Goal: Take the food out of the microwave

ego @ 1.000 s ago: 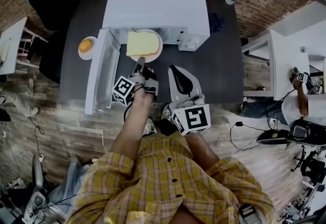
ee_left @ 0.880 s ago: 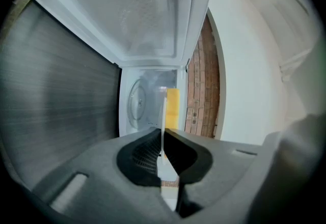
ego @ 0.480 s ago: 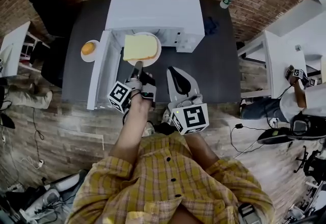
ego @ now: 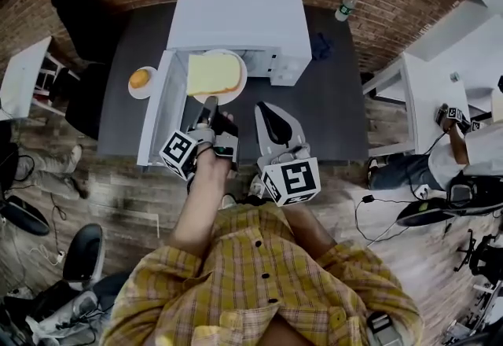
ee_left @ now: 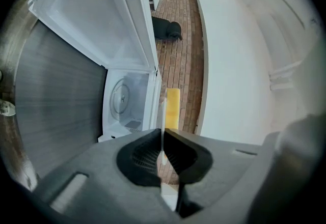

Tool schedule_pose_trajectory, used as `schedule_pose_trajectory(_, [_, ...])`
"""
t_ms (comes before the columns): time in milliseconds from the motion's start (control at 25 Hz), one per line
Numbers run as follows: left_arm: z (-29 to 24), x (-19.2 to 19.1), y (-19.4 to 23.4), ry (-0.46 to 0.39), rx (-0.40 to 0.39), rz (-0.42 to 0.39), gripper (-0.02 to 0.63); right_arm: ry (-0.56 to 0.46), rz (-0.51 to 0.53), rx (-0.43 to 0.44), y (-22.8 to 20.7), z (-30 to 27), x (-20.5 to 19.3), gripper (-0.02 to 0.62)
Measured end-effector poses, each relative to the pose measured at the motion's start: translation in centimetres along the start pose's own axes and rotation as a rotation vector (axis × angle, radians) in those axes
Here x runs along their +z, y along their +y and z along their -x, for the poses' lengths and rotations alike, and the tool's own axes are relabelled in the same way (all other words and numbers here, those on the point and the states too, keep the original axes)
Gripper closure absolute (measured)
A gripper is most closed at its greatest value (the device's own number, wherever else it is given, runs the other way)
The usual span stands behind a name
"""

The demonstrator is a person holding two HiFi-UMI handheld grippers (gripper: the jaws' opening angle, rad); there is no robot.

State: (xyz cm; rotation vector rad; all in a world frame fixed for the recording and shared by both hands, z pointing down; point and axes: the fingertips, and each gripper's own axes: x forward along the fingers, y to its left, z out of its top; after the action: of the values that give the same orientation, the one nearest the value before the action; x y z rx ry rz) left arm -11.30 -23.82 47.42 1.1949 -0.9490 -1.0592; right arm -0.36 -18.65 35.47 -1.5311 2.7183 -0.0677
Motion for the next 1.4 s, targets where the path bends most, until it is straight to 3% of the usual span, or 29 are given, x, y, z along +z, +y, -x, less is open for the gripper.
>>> schedule_pose_trajectory(120, [0.1, -0.7, -1.8, 0.005, -0.042, 0.038, 0.595, -0.012, 0.007, 0.003, 0.1, 0.0, 0.4, 0.592])
schedule_pose_trajectory(640, [1.9, -2.3, -7.0, 0.026, -0.072, 0.028, 0.594, -0.020, 0.002, -0.007, 0.0, 0.3, 2.0, 0.592])
schedule_pose_trajectory(920, [2.9, -2.7, -7.4, 0.035, -0.053, -0.018, 0.594, -0.024, -0.007, -0.004, -0.1, 0.9, 2.2, 0.592])
schedule_pose_trajectory(1400, [4.2, -4.0, -9.5, 0.051, -0.080, -0.017, 0.594, -0.027, -0.006, -0.027, -0.1, 1.6, 2.5, 0.592])
